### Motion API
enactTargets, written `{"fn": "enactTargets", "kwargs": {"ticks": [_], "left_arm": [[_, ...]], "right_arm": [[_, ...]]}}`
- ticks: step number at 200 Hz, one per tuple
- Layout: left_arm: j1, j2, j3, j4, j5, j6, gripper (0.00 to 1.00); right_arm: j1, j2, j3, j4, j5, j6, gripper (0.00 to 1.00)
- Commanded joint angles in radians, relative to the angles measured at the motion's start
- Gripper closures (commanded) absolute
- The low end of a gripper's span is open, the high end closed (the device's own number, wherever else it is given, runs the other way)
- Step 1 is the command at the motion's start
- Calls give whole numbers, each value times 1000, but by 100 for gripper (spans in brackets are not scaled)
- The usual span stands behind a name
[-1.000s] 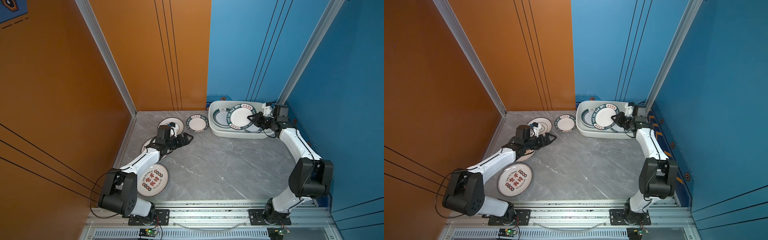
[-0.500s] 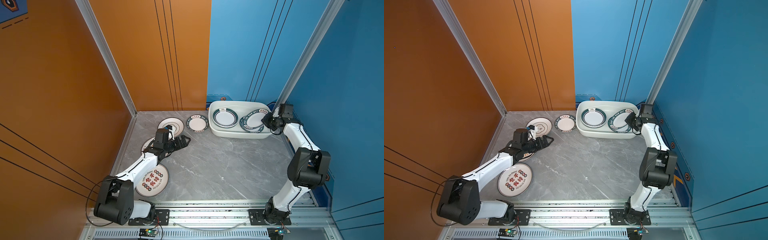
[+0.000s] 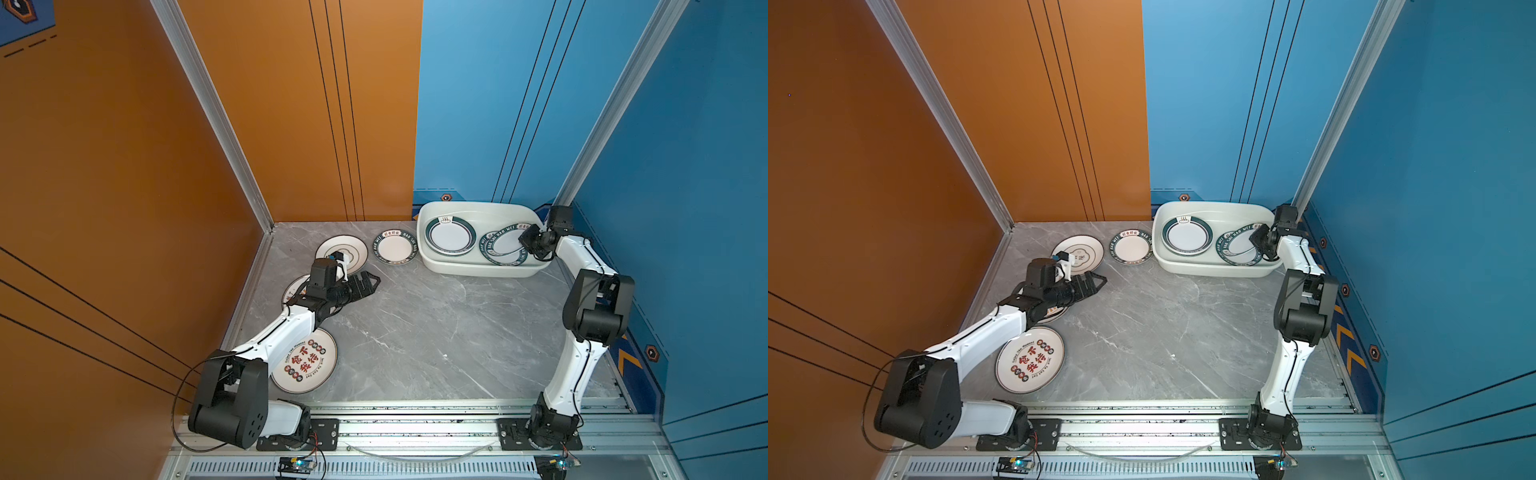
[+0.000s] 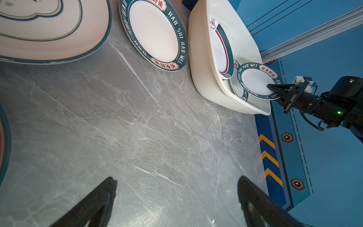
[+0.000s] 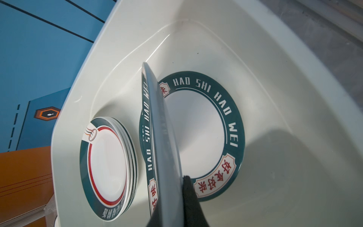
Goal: Place the plates into the plastic bin on the countertop
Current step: 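Lower the upright plate into the white bin with the right gripper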
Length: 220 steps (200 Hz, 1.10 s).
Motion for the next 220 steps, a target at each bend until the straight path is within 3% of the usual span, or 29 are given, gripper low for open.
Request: {"fn": "enactTargets", "kwargs": {"ticks": [1,59,97,138,220], "left_arm": [[8,18,-7,2,15,16,2],[11,42,-2,8,22,14,2],[11,51,-2,11,24,13,2],[11,57,-2,13,30,12,2],[10,54,-5,10,34,15,2]], "right_arm": [[-6,20,45,-3,3,24,100],[-30,75,45,-5,-4,24,100],[-46,92,42,-9,-16,29,79],[-53,99,42,-18,-22,25,66],[-30,98,112,-138,91,-51,61]]}}
